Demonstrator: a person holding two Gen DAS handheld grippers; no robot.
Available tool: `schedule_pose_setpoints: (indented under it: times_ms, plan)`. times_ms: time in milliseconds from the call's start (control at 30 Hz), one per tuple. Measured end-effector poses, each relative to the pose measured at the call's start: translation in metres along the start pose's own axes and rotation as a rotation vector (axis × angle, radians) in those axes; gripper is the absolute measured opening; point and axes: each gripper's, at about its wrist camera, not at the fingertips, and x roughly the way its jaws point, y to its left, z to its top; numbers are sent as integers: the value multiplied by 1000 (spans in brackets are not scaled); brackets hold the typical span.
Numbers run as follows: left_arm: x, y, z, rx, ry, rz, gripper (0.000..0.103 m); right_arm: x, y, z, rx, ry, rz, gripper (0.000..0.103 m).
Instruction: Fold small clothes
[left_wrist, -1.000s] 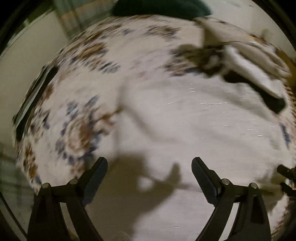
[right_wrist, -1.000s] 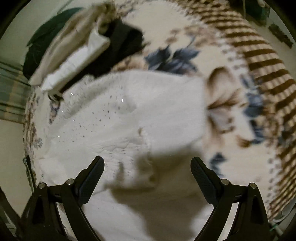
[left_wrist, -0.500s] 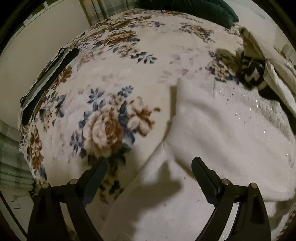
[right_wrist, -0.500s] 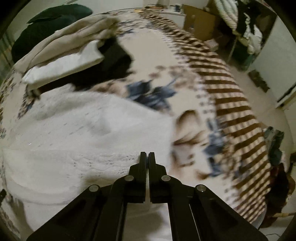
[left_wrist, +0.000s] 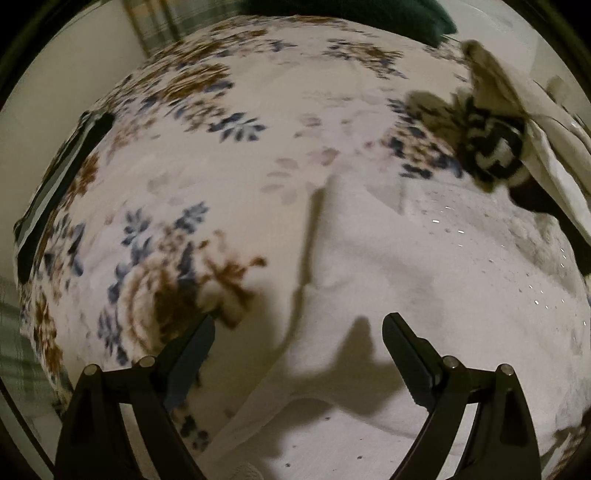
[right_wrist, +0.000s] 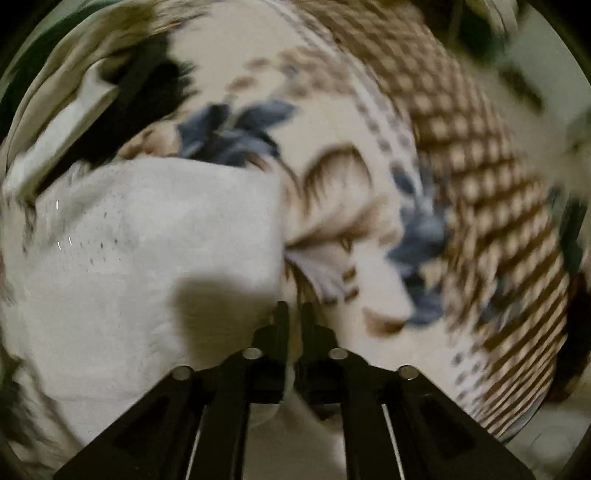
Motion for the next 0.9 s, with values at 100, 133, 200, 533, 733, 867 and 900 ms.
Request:
schedule_pose_setpoints:
  times_ms: [100, 133, 200, 533, 733, 867, 900]
  plan:
    - [-6, -9, -4, 55, -17, -4, 93, -20, -24, -6, 141, -50, 120, 46]
    - [-8, -12, -7, 66, -14, -11, 93, -27, -30, -10, 185, -61, 167, 46]
    - [-9, -15, -12, 74, -1, -21, 93, -30, -35, -17, 238, -51, 243, 47]
    - [-20, -25, -37, 135, 23, -48, 93, -19, -12, -27, 272, -56, 204, 51]
    - [-19, 2, -68, -29, 108, -141, 93, -46, -20, -62, 324, -79, 255, 51]
    - [1, 0, -82, -143, 194, -248, 92, -20, 8, -88, 297, 26, 333, 51]
    - [6, -5, -84, -163, 199, -285, 91, -16, 15, -90, 297, 37, 335, 51]
